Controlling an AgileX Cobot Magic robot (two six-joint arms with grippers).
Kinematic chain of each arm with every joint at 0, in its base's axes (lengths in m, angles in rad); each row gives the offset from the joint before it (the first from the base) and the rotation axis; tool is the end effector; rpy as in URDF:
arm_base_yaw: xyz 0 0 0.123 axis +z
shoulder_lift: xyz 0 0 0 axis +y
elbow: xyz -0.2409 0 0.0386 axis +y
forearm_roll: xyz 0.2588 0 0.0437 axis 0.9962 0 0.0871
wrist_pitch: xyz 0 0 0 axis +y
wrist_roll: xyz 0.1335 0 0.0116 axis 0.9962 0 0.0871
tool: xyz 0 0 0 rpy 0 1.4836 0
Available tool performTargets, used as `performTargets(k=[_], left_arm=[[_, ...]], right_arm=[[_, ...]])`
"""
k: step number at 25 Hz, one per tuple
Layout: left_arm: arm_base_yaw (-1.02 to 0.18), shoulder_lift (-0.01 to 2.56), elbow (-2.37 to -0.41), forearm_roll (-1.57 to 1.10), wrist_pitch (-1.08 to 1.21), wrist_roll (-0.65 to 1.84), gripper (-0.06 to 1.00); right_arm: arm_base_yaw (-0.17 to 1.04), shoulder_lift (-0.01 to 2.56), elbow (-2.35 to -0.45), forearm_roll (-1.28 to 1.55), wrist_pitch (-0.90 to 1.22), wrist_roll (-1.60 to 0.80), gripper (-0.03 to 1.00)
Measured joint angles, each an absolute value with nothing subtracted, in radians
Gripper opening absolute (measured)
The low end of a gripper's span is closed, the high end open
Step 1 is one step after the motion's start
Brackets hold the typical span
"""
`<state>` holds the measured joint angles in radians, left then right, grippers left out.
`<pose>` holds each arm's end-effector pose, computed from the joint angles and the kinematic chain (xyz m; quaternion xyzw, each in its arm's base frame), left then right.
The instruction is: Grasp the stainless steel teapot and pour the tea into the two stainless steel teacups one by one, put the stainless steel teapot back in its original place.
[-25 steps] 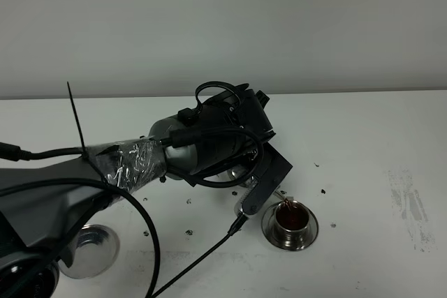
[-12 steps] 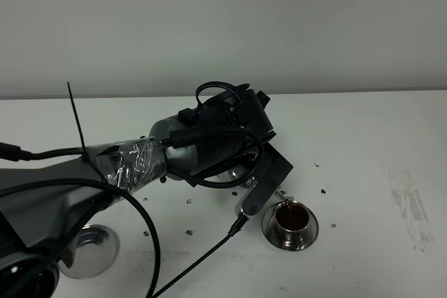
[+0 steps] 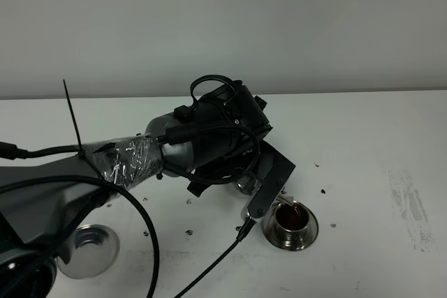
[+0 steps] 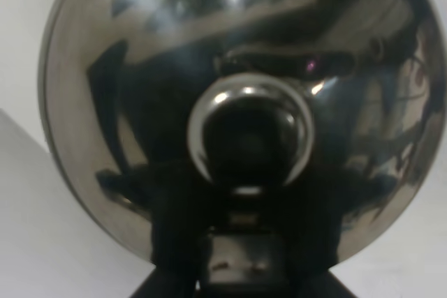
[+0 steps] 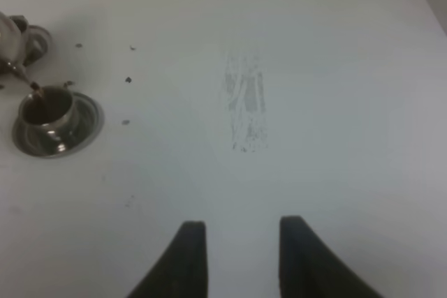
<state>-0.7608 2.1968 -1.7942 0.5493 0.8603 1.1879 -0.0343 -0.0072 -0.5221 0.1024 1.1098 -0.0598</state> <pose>0.3870 -0.2952 0.1249 0.8556 0.4200 0.2710 0.1345 0.0782 0.0096 0.2653 -0.0149 0.8571 0.0269 0.5142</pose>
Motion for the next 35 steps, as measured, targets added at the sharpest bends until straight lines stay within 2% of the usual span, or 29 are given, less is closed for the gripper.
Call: performTargets(k=[16, 27, 35], left_arm=[[-0.668, 2.142, -1.782, 0.239, 0.897, 1.186, 0.21], [-0.6, 1.911, -1.508, -0.071, 0.807, 1.186, 0.21], [-0.558, 1.862, -1.367, -0.164, 0.778, 1.183, 0.21]], right_arm=[[-0.034, -0.007, -0.522, 0.102, 1.11, -0.06, 0.24], [-0.034, -0.007, -0.522, 0.102, 1.111, -0.06, 0.24], [-0.034, -0.007, -0.522, 0.102, 1.111, -0.061, 0.24]])
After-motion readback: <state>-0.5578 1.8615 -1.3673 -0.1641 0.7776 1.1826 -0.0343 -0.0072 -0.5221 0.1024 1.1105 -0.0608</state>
